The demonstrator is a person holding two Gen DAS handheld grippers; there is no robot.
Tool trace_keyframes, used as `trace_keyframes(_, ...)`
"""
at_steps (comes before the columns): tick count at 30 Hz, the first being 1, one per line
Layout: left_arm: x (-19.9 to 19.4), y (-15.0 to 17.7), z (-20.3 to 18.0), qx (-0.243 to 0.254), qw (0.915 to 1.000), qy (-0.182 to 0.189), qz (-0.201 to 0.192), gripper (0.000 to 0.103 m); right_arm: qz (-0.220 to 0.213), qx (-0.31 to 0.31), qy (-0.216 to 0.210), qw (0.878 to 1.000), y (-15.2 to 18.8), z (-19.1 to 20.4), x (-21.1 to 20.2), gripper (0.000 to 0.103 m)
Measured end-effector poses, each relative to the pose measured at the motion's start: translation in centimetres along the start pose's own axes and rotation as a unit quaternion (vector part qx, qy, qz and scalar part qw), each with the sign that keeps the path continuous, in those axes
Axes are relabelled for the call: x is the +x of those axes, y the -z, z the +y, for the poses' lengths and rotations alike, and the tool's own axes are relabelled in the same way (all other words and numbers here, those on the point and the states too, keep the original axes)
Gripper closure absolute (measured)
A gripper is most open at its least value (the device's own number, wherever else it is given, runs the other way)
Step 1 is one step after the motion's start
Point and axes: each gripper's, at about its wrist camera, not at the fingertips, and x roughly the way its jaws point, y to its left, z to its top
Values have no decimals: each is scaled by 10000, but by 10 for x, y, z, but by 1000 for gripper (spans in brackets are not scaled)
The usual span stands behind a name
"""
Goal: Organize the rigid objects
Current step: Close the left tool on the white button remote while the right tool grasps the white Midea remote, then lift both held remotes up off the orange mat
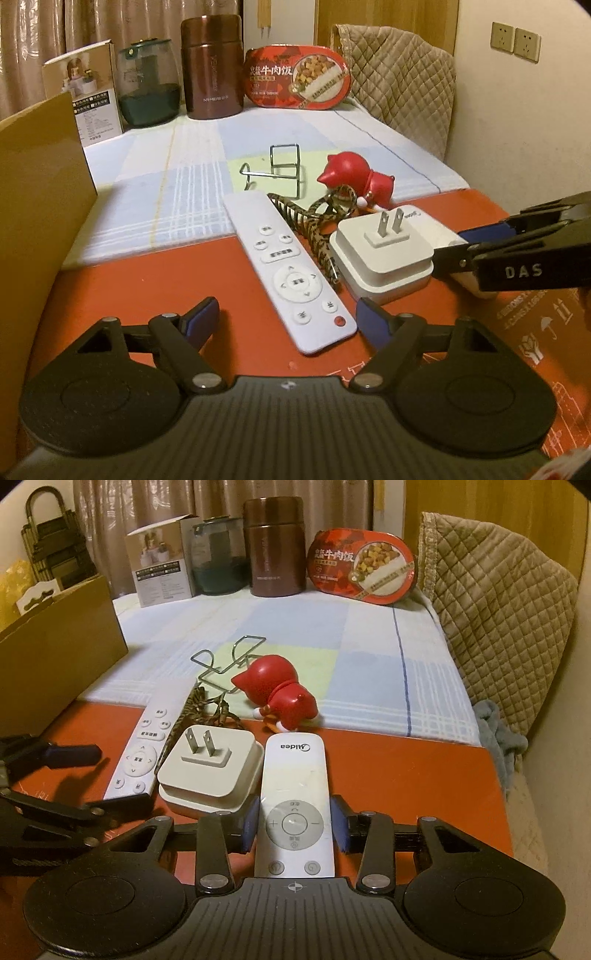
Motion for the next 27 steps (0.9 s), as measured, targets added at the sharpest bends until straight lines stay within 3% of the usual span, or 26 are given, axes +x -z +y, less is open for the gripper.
trace_keyframes(3, 4, -2, -2, -37, 10000, -36, -33, 29, 20, 119, 25, 9999, 0, -1, -1, 65)
trace_keyframes(5, 5, -6, -1, -56, 10000, -48, -26, 35, 32, 168, 35, 9998, 0, -2, -2, 65)
trace_keyframes(8, 4, -8, 1, -10, 10000, -27, 0, 61, 67, 201, 68, 9998, 0, -1, -4, 65)
trace_keyframes(10, 0, -8, 5, -57, 9999, -58, 77, 65, 95, 247, 78, 9996, 1, 1, -6, 65)
trace_keyframes(21, -65, 41, 35, -131, 9992, -95, 352, 70, 385, 733, 208, 9963, 16, 17, -33, 65)
trace_keyframes(27, -97, 64, 39, -113, 9991, -12, 400, 70, 400, 981, 92, 9943, 40, 50, -55, 65)
